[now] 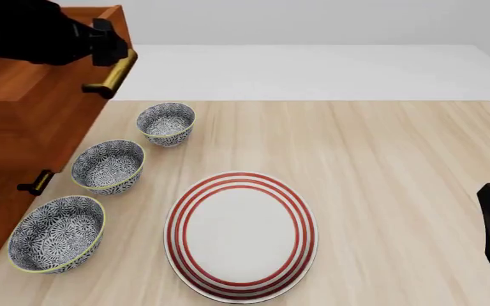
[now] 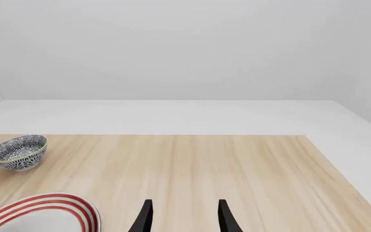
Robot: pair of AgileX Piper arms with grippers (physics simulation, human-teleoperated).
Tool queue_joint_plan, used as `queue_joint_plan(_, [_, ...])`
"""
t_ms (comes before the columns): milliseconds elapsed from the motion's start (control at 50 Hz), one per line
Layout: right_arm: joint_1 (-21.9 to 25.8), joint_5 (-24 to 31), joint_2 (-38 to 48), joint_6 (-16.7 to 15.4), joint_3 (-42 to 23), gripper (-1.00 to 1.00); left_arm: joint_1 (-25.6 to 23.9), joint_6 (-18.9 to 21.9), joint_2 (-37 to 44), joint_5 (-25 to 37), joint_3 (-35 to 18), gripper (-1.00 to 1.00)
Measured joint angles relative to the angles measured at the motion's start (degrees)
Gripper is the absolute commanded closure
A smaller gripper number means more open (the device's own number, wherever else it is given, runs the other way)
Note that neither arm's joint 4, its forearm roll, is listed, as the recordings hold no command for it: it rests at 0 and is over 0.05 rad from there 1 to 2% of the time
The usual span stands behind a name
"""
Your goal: Open the top drawer of the cabinet.
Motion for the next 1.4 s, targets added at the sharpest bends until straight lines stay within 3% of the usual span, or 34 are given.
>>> queue_joint_plan(1400, [0.0,0.0,0.0,0.0,0.0,-1.00,-4.2,-0.2,1.0,0.6,-1.1,-1.00])
